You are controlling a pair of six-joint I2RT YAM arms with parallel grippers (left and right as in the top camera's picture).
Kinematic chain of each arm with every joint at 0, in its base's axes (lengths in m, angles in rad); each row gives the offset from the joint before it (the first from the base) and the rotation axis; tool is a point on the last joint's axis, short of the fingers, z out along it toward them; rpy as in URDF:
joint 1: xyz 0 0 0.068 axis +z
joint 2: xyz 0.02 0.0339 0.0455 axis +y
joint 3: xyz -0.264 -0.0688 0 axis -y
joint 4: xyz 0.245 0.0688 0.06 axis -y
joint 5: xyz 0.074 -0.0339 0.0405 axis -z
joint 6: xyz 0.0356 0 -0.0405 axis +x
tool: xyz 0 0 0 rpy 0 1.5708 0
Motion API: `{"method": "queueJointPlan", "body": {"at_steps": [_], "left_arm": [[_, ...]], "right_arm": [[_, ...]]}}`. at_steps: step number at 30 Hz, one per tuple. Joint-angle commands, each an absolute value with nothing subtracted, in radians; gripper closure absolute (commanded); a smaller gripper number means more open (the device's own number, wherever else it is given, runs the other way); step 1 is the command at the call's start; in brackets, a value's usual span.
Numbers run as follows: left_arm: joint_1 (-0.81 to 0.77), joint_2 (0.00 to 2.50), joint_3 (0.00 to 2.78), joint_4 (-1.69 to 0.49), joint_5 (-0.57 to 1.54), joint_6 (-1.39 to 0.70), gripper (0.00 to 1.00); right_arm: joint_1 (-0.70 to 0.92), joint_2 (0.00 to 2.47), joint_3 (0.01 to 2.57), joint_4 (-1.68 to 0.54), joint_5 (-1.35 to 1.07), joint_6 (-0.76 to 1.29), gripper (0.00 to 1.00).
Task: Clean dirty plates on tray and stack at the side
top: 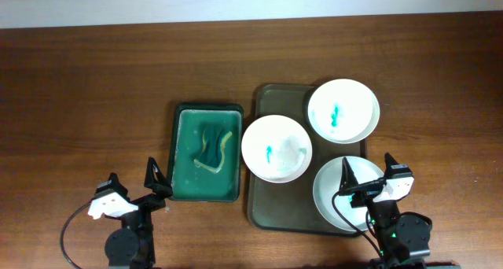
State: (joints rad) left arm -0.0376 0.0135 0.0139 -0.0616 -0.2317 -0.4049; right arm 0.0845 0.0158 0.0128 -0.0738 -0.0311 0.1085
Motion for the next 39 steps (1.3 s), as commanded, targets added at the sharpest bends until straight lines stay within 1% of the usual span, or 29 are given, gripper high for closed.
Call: {"method": "queueJointPlan", "body": {"at_steps": [1, 7, 12, 17, 21, 25, 29, 30, 31, 33, 34, 36, 38, 39], "left_arm": [[-0.031, 0.006, 0.009, -0.061, -0.217, -0.411, 0.01], [-0.031, 0.006, 0.009, -0.059, -0.217, -0.411, 0.01], [-0.031, 0.006, 0.009, -0.061, -0.174, -0.411, 0.01], [-0.031, 0.006, 0.01, -0.022, -0.171, -0.411, 0.01], [-0.031, 0.006, 0.049, -0.009, -0.171, -0.41, 0.01], [-0.031, 0.033, 0.135, -0.037, -0.171, -0.41, 0.01], [-0.031, 0.208, 0.352, -0.206, -0.17, -0.376, 0.01], [-0.031, 0.287, 0.435, -0.255, -0.154, -0.345, 0.01], [-0.031, 0.431, 0.588, -0.368, -0.134, -0.319, 0.01], [-0.031, 0.546, 0.713, -0.484, -0.129, -0.319, 0.01], [-0.031, 0.664, 0.847, -0.612, -0.115, -0.319, 0.01], [-0.031, 0.84, 1.035, -0.785, -0.095, -0.319, 0.01], [-0.031, 0.966, 1.15, -0.88, -0.097, -0.319, 0.01], [-0.031, 1.033, 1.19, -0.911, -0.096, -0.319, 0.01]], "right_arm": [[0.091, 0.009, 0.006, -0.075, -0.041, 0.112, 0.02], [0.091, 0.009, 0.006, -0.043, -0.014, 0.108, 0.02], [0.091, 0.009, 0.006, -0.045, -0.016, 0.109, 0.02], [0.091, 0.009, 0.007, -0.039, -0.152, 0.109, 0.02], [0.091, 0.009, 0.051, -0.034, -0.168, 0.108, 0.02], [0.091, 0.014, 0.146, -0.057, -0.17, 0.108, 0.02], [0.091, 0.138, 0.364, -0.285, -0.169, 0.108, 0.02], [0.091, 0.215, 0.457, -0.373, -0.169, 0.108, 0.02], [0.091, 0.326, 0.582, -0.487, -0.169, 0.108, 0.02], [0.091, 0.433, 0.698, -0.587, -0.17, 0.108, 0.02], [0.091, 0.564, 0.833, -0.709, -0.17, 0.108, 0.02], [0.091, 0.735, 0.993, -0.858, -0.17, 0.108, 0.02], [0.091, 0.889, 1.111, -0.941, -0.17, 0.108, 0.02], [0.091, 0.939, 1.137, -0.945, -0.177, 0.109, 0.02]]}}
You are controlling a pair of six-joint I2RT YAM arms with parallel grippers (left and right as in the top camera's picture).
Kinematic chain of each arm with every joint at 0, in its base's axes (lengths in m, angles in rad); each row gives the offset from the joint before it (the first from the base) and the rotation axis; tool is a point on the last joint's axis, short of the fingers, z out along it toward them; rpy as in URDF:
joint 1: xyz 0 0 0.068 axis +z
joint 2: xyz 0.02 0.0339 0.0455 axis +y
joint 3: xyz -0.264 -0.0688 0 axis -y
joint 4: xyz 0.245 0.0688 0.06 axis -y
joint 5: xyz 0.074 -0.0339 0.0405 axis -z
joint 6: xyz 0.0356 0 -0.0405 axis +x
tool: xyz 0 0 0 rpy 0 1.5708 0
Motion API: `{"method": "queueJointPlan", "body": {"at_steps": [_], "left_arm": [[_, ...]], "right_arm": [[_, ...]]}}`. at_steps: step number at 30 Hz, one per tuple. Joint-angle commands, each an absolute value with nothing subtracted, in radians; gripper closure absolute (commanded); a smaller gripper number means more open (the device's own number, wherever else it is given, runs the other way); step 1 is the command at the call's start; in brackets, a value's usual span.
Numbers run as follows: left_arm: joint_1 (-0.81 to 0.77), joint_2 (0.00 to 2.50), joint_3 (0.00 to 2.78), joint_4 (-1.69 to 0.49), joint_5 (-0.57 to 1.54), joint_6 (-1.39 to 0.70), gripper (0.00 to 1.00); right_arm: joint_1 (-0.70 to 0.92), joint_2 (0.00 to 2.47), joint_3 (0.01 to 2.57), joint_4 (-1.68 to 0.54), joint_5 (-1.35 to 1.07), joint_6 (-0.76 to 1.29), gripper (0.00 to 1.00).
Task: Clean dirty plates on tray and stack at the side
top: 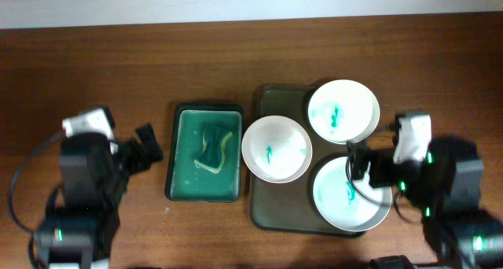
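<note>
Three white plates with teal smears lie on the dark tray (pixel 271 210): one at its left (pixel 275 149), one at the far right (pixel 343 112), one at the near right (pixel 350 197). My right gripper (pixel 355 163) hovers open over the left rim of the near right plate, nothing between its fingers. A yellow-green sponge (pixel 214 147) lies in the green basin (pixel 206 108) left of the tray. My left gripper (pixel 148 149) stands open just left of the basin, holding nothing.
The brown table top (pixel 236 57) stretches behind and to both sides of the basin and tray. The left arm's body (pixel 82 175) fills the near left corner, the right arm's body (pixel 452 190) the near right.
Both arms have risen from the front edge and come forward. The left gripper now stands beside the basin; the right gripper is over the near right plate. Plates and sponge have not moved.
</note>
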State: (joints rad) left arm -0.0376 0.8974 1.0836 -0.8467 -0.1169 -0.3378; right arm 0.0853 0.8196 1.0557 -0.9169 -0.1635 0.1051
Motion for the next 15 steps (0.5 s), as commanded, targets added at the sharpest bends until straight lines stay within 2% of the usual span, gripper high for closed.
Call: {"method": "queueJointPlan", "body": {"at_steps": [1, 6, 7, 9, 11, 13, 15], "left_arm": [[-0.031, 1.076, 1.201, -0.914, -0.096, -0.32, 0.01], [-0.032, 1.251, 1.2, -0.926, 0.064, -0.32, 0.01], [-0.042, 1.314, 1.198, -0.939, 0.11, -0.319, 0.03], [-0.099, 1.441, 1.198, -0.954, 0.112, -0.282, 0.27], [-0.159, 1.556, 1.198, -0.949, 0.11, -0.251, 0.37], [-0.208, 1.674, 1.198, -0.875, 0.108, -0.229, 0.51], [-0.237, 1.752, 1.198, -0.82, 0.109, -0.229, 0.53]], "right_arm": [[0.091, 0.994, 1.154, -0.947, -0.208, 0.109, 0.02], [0.091, 1.168, 1.156, -0.966, -0.36, 0.109, 0.02], [0.091, 1.195, 1.156, -0.974, -0.364, 0.109, 0.05], [0.091, 1.233, 1.156, -1.001, -0.363, 0.109, 0.22], [0.091, 1.25, 1.156, -1.011, -0.364, 0.109, 0.31], [0.091, 1.257, 1.155, -1.011, -0.364, 0.109, 0.37], [0.091, 1.259, 1.155, -1.011, -0.363, 0.112, 0.38]]}}
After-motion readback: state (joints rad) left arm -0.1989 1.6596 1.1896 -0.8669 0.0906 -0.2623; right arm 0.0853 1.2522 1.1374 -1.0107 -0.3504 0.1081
